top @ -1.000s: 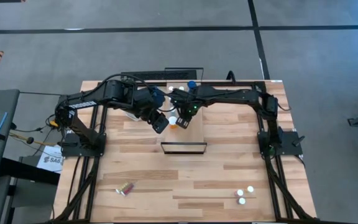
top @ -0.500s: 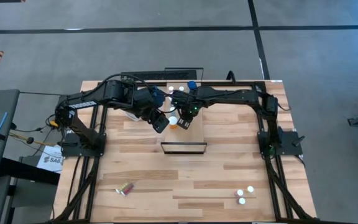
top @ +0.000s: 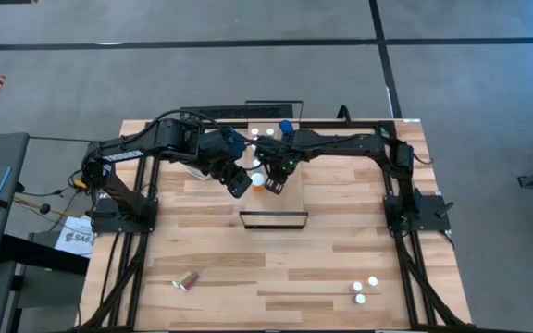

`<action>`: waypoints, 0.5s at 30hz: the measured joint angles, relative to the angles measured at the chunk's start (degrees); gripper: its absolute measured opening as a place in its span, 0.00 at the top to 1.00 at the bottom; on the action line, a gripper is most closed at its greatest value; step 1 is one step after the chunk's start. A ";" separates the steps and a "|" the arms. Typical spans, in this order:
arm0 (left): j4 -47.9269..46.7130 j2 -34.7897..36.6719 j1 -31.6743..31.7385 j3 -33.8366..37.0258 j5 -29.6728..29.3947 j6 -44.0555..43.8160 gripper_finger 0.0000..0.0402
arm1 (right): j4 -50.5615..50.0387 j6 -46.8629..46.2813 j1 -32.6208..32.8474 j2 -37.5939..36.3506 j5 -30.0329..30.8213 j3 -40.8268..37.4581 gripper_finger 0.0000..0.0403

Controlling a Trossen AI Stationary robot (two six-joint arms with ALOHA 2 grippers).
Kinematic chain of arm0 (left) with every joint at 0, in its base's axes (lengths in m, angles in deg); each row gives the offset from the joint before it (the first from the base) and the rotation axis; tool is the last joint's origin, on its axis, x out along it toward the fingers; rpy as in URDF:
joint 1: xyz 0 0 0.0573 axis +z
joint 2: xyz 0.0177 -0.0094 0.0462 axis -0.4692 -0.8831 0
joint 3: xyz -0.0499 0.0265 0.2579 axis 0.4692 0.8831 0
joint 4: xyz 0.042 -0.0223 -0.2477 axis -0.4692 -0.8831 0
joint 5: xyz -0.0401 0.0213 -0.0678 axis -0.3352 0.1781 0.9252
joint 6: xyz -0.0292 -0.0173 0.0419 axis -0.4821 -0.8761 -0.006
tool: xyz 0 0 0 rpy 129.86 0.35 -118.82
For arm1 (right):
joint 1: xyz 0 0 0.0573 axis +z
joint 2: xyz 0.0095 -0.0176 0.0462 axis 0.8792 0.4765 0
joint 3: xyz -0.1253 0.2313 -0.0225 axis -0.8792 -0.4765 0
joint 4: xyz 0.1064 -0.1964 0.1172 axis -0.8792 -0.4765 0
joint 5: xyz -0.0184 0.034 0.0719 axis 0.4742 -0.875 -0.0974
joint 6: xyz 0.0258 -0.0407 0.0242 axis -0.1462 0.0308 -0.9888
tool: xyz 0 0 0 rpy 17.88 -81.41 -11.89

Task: Pick and place medicine bottles onto shelf by color
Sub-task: Put the blue pill bottle on the shelf

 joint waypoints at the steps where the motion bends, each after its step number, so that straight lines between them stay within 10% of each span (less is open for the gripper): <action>1: 0.02 0.00 -0.02 0.00 0.00 0.09 0.47 | -0.06 0.55 0.07 0.00 0.00 0.00 0.67; 15: 0.02 -0.02 -0.02 0.00 0.02 0.39 0.47 | 0.14 8.07 0.49 0.00 0.02 0.00 0.67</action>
